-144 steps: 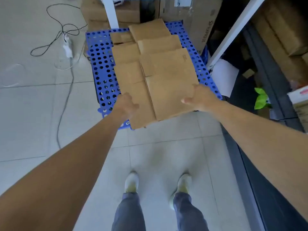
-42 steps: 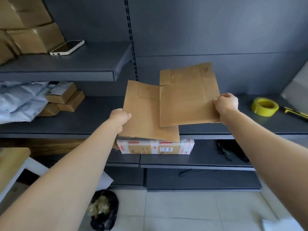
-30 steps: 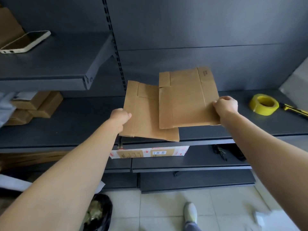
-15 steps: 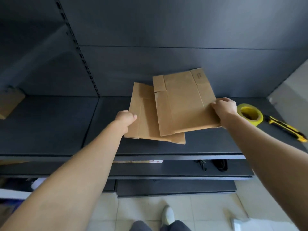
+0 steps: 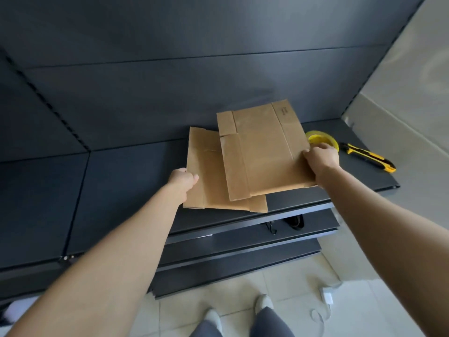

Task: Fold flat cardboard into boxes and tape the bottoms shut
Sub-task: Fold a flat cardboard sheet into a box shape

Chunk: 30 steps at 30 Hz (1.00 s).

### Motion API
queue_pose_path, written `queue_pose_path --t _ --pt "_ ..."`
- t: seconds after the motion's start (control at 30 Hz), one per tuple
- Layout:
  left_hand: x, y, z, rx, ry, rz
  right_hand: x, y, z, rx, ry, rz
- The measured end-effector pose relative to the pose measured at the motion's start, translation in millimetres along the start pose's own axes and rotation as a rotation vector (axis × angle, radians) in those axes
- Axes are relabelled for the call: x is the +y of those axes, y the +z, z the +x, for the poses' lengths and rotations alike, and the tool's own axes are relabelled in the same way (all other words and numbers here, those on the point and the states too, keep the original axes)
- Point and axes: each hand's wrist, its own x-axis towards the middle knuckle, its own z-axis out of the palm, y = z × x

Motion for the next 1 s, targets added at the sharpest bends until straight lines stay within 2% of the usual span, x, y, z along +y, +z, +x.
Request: queue_pose_path --t 0.13,0.5,0.77,1.0 --pt "1.5 18.3 1.4 0.050 -0.008 0.004 7.9 -9.8 15.7 -0.003 0.019 -0.018" --pt "17.5 67.8 -28.6 0.382 -0.021 0.464 4.7 -42.3 61.0 -0.142 -0.020 -0.117" --pt "78.5 139.3 -83.0 0.210 0.270 0.210 -33.2 -82.3 81.7 -0.204 -0.275 -0.228" --pt "115.3 166.7 -112.8 0.090 0.357 0.137 -59.5 -96.9 71.7 -0.308 -0.516 -0.470"
